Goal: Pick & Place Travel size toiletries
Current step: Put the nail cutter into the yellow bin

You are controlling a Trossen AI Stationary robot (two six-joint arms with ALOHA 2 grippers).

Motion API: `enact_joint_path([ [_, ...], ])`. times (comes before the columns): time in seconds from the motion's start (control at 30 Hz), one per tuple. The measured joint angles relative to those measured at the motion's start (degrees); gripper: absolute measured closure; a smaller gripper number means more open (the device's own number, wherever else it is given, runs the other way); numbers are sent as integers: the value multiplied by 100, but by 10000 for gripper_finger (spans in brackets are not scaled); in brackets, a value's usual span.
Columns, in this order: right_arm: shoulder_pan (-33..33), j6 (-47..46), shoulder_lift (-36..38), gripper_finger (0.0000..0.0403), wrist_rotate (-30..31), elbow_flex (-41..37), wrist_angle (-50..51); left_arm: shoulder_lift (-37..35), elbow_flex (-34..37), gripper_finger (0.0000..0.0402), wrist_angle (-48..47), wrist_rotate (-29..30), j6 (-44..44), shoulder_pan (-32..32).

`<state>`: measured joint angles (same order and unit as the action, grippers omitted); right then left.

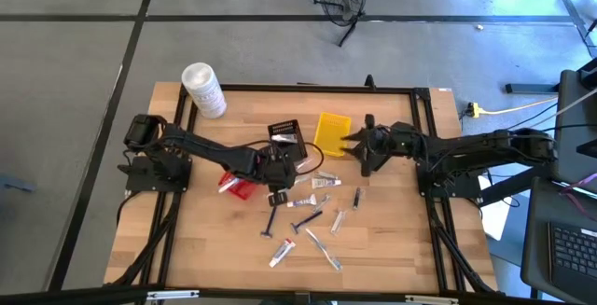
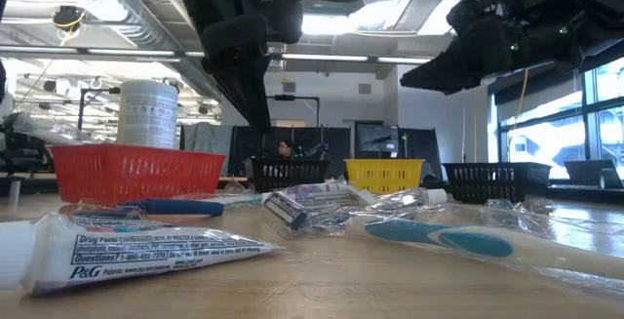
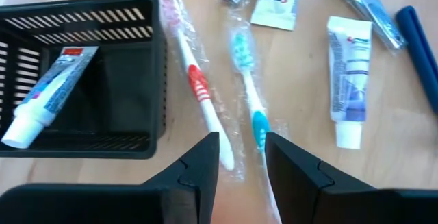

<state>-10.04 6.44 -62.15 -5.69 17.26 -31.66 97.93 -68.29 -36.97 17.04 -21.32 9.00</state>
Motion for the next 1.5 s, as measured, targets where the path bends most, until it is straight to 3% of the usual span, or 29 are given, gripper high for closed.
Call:
enact_joint_path([
  [0.13, 121, 341, -67, 255, -1636, 0, 70, 0, 0, 288, 0, 90, 0, 74],
  [0.23, 419, 283, -66, 259, -1943, 0, 141, -2, 0, 288, 0, 288, -2, 84],
  [0.6, 1497, -450, -68, 228, -1889, -2, 1810, -2, 0, 288, 1, 254, -2, -73],
  [0.83, 1881, 100, -223, 200, -1176, -2, 2688, -2, 0, 288, 9, 249, -2, -243],
  [1.27, 2177, 908, -1385, 212, -379, -2, 2204, -4, 0, 288, 17, 231, 65, -438],
  [1.5, 2173, 1084, -1870, 231, -351, 15, 1811, -4, 0, 288, 16, -304, 154, -434],
])
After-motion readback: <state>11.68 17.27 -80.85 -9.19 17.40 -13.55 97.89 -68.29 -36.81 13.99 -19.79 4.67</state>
